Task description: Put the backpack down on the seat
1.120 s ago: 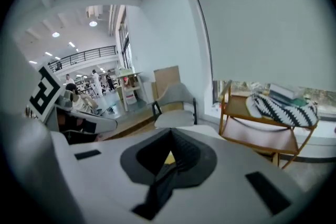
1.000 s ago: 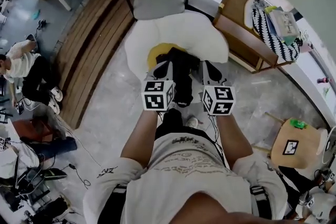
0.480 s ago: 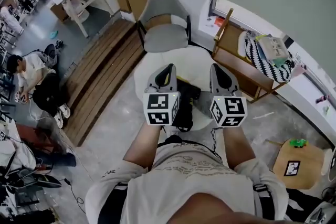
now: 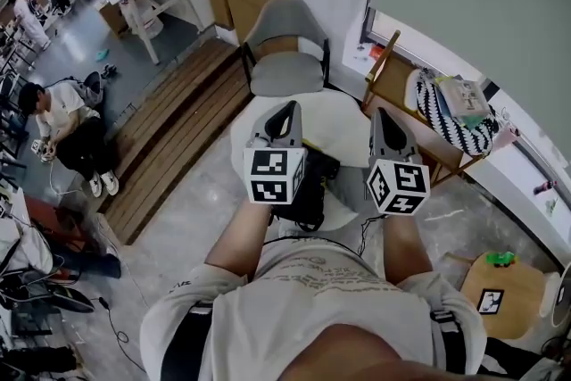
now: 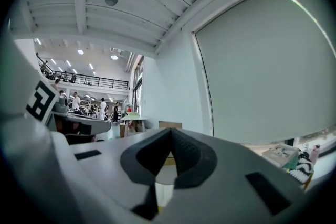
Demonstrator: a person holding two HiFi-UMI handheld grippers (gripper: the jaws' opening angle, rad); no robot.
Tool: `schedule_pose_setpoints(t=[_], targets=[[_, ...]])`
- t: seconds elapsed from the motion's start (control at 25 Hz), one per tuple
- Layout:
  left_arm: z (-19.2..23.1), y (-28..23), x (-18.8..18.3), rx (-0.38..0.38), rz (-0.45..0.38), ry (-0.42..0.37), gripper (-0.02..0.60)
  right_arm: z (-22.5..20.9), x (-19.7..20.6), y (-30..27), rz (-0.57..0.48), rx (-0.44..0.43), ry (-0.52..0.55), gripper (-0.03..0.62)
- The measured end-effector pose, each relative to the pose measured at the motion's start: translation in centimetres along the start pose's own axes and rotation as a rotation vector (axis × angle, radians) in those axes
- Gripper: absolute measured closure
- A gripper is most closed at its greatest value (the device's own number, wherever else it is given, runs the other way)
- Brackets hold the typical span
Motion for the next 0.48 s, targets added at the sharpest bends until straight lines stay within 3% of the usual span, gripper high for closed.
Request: schedule_pose_setpoints(t=[0.24, 0.48], targets=[[0.3, 1.2, -0.6, -0.011, -0.009, 0.052, 0.560, 0.9, -0.1, 0.3, 0.011, -0.030, -0.002, 0.568], [-0.4, 2.0, 0.0, -0.021, 0.003, 0.051, 0.560, 1.0, 0.6, 1.0, 0.016, -0.046, -0.014, 0.568]])
Point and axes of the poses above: the fingertips, and each gripper's own axes: y backward along the fingers, z to its left, x out of its underside, the point moved 1 cm from there along y, backward along the fingers, and after that the axes turned 13 degrees about -x, right-handed, at the moved point
